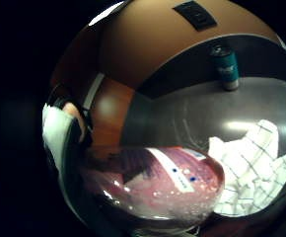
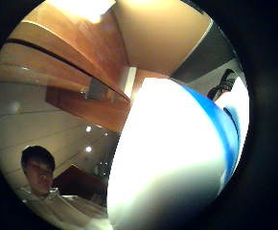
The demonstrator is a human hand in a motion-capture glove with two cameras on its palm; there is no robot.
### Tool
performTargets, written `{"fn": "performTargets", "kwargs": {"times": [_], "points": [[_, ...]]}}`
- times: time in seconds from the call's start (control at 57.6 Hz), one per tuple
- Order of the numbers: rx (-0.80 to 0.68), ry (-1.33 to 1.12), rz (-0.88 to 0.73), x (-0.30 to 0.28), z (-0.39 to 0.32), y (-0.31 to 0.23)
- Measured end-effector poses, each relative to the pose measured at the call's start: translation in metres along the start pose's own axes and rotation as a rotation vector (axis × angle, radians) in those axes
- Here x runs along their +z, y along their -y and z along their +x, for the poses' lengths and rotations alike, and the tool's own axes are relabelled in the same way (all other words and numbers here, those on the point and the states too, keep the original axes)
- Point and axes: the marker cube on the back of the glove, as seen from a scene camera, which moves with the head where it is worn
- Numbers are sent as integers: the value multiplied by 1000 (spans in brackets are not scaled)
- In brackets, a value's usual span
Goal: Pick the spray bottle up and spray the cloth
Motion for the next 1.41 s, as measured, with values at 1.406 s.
{"fn": "performTargets", "kwargs": {"times": [1.406], "points": [[-40,-49,-342,137,139,-22]]}}
